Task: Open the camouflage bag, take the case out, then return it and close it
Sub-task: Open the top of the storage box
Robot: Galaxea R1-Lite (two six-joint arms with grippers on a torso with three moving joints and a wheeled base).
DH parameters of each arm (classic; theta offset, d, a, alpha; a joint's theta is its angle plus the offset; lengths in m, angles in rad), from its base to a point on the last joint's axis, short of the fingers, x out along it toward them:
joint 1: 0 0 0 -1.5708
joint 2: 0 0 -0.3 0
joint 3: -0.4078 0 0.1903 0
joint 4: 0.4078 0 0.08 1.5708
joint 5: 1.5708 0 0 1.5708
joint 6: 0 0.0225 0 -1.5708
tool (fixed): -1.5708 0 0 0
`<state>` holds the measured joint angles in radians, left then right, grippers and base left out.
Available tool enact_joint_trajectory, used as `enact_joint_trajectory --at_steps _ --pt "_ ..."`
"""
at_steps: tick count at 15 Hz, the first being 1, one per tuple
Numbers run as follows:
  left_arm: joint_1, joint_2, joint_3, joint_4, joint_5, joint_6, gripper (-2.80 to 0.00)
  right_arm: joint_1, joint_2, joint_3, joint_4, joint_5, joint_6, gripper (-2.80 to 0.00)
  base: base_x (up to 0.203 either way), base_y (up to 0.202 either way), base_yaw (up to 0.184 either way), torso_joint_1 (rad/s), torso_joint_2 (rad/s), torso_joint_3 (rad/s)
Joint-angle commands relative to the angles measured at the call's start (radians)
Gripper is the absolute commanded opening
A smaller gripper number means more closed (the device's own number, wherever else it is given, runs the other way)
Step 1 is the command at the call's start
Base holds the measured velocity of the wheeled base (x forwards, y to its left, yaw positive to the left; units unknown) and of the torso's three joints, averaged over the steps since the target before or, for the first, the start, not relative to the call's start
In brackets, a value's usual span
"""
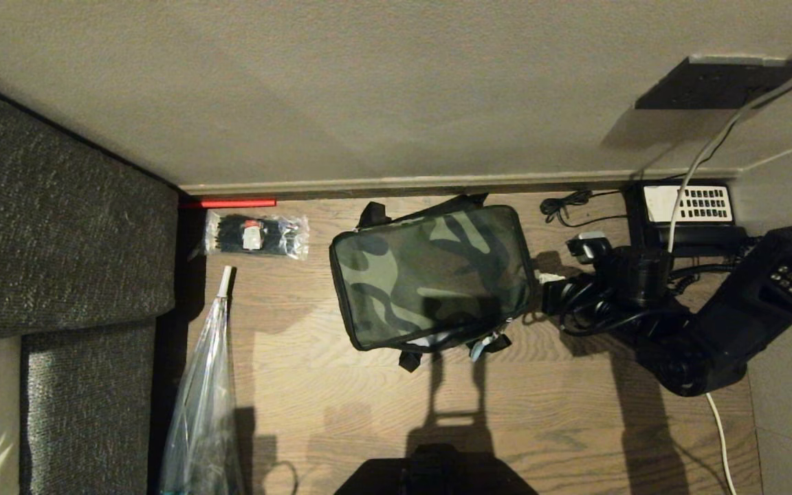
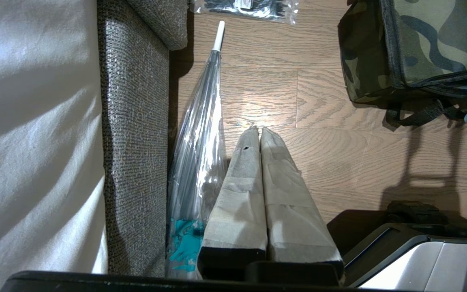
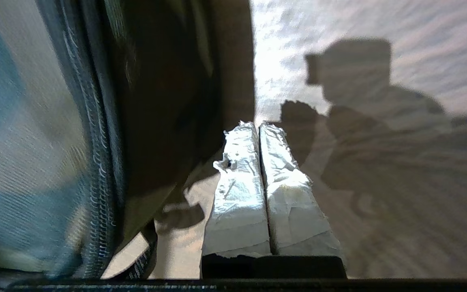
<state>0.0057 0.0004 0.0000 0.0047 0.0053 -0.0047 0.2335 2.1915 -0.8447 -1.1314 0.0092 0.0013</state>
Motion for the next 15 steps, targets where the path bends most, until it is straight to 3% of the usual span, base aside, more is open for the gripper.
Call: enact_joint_trajectory --at_steps 1,9,15 --pt "0.0 -0.002 0.003 0.0 0.001 -0.001 -2.8 0.038 0.094 -0.037 -0.023 -0.021 0.003 -2.8 0.0 0.0 0.0 0.0 0.0 0.0" --pt "0.0 -0.002 0.003 0.0 0.001 -0.001 -2.8 0.051 0.108 -0.106 -0.091 -0.084 -0.022 -2.8 0.0 0.0 0.0 0.0 0.0 0.0" --pt "0.0 -0.002 0.003 0.0 0.001 -0.001 -2.8 0.119 0.096 -0.045 -0.037 -0.084 0.054 -2.8 0.0 0.0 0.0 0.0 0.0 0.0"
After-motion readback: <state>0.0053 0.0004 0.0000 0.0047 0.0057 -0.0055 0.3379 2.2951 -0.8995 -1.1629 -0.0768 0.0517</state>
